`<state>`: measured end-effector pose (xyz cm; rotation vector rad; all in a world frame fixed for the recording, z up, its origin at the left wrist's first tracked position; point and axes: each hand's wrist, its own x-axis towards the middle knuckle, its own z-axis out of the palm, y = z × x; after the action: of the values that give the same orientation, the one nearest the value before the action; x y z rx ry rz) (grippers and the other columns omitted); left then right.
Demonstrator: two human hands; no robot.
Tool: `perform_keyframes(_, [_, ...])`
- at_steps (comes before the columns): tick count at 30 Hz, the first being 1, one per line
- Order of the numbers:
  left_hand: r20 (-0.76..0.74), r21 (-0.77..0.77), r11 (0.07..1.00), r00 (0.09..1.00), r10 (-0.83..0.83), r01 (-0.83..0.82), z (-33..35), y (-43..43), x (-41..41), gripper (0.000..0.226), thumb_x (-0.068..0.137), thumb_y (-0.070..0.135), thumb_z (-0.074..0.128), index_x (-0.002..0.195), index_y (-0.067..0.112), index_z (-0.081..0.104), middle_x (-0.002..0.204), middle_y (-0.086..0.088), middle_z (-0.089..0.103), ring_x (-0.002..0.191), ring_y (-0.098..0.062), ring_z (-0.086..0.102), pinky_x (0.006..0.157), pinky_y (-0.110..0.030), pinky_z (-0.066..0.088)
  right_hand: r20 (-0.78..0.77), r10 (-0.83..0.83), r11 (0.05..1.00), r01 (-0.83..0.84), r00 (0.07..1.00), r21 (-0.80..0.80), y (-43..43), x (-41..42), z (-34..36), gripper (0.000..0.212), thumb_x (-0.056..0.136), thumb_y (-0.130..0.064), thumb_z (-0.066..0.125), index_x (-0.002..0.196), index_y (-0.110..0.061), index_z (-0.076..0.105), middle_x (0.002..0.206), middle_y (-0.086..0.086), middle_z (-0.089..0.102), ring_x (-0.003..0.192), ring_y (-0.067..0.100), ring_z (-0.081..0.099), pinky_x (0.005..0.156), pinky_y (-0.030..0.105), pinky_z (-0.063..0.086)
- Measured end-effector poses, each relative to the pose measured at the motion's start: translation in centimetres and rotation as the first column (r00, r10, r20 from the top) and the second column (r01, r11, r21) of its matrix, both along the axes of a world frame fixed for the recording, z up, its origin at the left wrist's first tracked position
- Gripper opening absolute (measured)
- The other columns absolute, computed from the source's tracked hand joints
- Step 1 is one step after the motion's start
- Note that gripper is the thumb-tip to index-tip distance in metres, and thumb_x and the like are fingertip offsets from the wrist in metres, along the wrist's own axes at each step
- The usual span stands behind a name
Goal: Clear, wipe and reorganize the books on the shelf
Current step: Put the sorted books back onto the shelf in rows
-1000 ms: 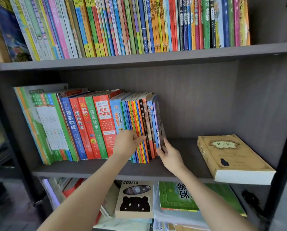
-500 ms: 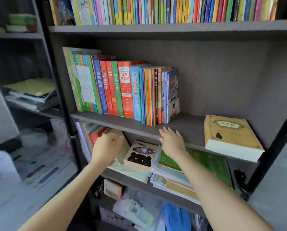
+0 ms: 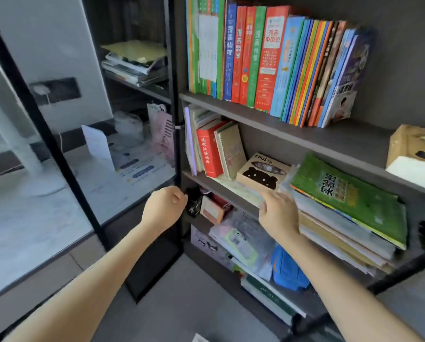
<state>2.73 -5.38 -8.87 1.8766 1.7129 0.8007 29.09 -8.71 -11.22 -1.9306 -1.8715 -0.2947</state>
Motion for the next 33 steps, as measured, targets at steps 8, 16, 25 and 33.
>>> perform_keyframes(8, [-0.118, -0.26, 0.958, 0.989, 0.091, -0.119, -9.5, -7.3, -9.0, 0.021, 0.094, 0.026, 0.052, 0.089, 0.01, 0.065, 0.087, -0.001, 0.069, 0.081, -0.022, 0.064, 0.076, -0.032, 0.052, -0.344, -0.047, 0.714, -0.21, 0.938, -0.668, -5.1, -8.7, -13.4, 0.027, 0.096, -0.018, 0.05, 0.119, -0.018, 0.064, 0.12, 0.002, 0.067, 0.108, 0.026, 0.061, 0.083, 0.031, 0.049])
perform_keyframes(16, [-0.203, -0.618, 0.756, 0.973, 0.112, -0.216, -24.8, -18.0, -17.9, 0.02, 0.091, 0.025, 0.053, 0.078, 0.013, 0.06, 0.082, -0.005, 0.068, 0.08, -0.026, 0.062, 0.07, -0.03, 0.046, -0.384, -0.354, 0.438, -0.212, 0.853, -0.874, -16.6, -15.3, -27.8, 0.023, 0.092, -0.016, 0.058, 0.113, -0.014, 0.066, 0.111, 0.006, 0.068, 0.1, 0.021, 0.061, 0.084, 0.028, 0.047])
perform_keyframes(25, [-0.096, -0.878, 0.394, 0.907, 0.41, -0.271, -41.7, -27.6, -18.0, 0.024, 0.09, 0.023, 0.056, 0.079, 0.004, 0.066, 0.077, -0.013, 0.07, 0.076, -0.029, 0.068, 0.078, -0.04, 0.057, -0.301, -0.556, 0.279, -0.167, 0.775, -0.946, -23.1, -16.8, -41.7, 0.029, 0.087, -0.008, 0.061, 0.115, -0.007, 0.063, 0.11, 0.011, 0.069, 0.102, 0.025, 0.063, 0.091, 0.031, 0.049])
perform_keyframes(33, [-0.113, -0.969, 0.047, 0.609, 0.785, -0.241, -57.6, -30.8, -13.5, 0.024, 0.09, 0.018, 0.059, 0.069, 0.005, 0.057, 0.06, -0.009, 0.057, 0.057, -0.023, 0.052, 0.067, -0.036, 0.052, -0.163, -0.489, 0.185, -0.08, 0.857, -0.979, -21.4, -14.9, -54.8, 0.042, 0.088, -0.019, 0.064, 0.127, -0.009, 0.055, 0.117, 0.009, 0.066, 0.11, 0.026, 0.06, 0.087, 0.028, 0.044])
